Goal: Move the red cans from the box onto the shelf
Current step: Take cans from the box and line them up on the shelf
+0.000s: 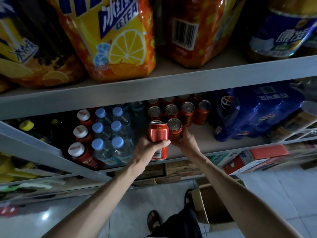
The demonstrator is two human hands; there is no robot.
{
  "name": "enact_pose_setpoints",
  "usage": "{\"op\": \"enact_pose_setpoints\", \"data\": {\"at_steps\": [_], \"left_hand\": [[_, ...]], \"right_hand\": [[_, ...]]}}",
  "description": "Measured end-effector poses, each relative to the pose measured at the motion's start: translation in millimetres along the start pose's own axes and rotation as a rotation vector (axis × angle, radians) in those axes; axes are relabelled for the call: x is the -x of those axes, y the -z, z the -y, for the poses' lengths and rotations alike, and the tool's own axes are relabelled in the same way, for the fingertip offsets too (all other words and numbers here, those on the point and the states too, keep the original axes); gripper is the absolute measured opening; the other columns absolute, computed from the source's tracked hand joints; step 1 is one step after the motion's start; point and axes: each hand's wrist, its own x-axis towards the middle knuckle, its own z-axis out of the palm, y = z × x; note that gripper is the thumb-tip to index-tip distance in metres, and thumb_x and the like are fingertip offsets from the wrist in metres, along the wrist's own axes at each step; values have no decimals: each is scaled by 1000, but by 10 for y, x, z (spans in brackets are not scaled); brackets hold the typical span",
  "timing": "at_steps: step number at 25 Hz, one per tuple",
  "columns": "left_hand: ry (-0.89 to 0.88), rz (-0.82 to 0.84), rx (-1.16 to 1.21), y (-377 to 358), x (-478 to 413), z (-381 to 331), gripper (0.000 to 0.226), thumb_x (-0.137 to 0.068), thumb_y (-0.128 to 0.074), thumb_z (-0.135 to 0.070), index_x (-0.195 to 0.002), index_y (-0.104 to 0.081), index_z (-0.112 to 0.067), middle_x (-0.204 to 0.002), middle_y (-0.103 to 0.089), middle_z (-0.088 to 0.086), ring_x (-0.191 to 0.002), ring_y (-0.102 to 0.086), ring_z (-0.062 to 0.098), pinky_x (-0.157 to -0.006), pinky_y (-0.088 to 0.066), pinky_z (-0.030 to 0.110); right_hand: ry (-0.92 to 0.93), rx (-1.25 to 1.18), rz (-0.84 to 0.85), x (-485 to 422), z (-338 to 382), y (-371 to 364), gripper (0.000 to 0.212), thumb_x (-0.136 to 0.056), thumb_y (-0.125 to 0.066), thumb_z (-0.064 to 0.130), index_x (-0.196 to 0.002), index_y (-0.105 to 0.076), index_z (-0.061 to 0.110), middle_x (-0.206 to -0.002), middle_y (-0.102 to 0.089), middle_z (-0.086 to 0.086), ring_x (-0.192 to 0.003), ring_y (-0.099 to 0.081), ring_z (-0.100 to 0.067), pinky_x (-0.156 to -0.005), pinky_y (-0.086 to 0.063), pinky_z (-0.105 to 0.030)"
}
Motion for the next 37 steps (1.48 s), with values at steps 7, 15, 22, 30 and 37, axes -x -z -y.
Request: {"op": "enact_pose_setpoints", "data": {"at_steps": [7,15,22,30,37], "left_hand": [[9,25,-27,56,-23,70,28,-61,-82,-39,-84,-73,-28,-81,-76,2,-77,-72,10,-73,-55,27],[-301,-3,-290,201,170,-29,55,-59,-84,-46,-101,-63,-18,-88,-70,0,-81,-67,9,-73,-56,24],[-339,254,-387,-88,218,-164,63,-60,-90,-32,-116,-62,-24,-101,-72,-12,-95,-65,-2,-79,-52,16],[-30,698,-117,-51,173,-171,48,-72,-82,-20,-114,-65,-36,-117,-71,-13,-110,-64,4,-87,-48,11],[-304,282,-325,-453,213,-73,76,-53,-79,-68,-118,-51,-43,-109,-66,-22,-100,-60,-12,-81,-49,8]], "right_hand": [[16,12,-14,29,34,9,78,-67,-88,31,-133,-49,17,-120,-68,-2,-104,-64,-9,-75,-40,2],[51,-180,-133,544,625,371,44,-85,-73,33,-122,-58,16,-112,-66,-2,-97,-65,-21,-78,-55,-39],[107,-93,205,833,1141,656,62,-73,-83,41,-128,-57,29,-116,-66,16,-108,-62,4,-90,-51,-16],[-13,-408,421,840,892,1154,71,-79,-77,23,-143,-45,24,-131,-63,-3,-119,-62,-23,-93,-55,-37],[-295,-472,71,991,850,770,64,-68,-87,43,-123,-59,26,-109,-74,-2,-101,-71,-18,-88,-58,-38]]}}
